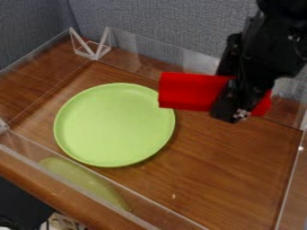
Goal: Put the red object on the green plate
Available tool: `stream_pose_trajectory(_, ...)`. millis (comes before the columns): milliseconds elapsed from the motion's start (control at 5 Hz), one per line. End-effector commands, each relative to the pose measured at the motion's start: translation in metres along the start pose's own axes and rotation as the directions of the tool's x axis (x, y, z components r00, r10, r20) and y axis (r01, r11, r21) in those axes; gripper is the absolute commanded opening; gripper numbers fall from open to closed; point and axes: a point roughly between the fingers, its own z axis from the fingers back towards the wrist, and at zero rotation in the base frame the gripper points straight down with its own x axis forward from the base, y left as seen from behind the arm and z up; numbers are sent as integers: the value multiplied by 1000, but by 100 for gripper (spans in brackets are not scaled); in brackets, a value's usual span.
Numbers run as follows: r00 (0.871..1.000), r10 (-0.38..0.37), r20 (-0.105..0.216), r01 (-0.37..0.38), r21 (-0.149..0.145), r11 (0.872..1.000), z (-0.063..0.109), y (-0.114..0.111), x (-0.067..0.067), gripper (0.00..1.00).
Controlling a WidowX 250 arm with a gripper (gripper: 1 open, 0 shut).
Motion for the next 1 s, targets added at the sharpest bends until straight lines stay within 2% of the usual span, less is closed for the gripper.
stream_pose_trajectory(0,998,-40,48,38,44,998,17,0,-5,0)
stream_pose_trajectory(200,994,-96,56,93,53,994,20,-11,-11,0)
stream_pose_trajectory(400,985,-163,64,159,65,985,14,-19,-14,0)
stream_pose_trajectory(800,988,-142,55,138,77,987,19,-22,1,0)
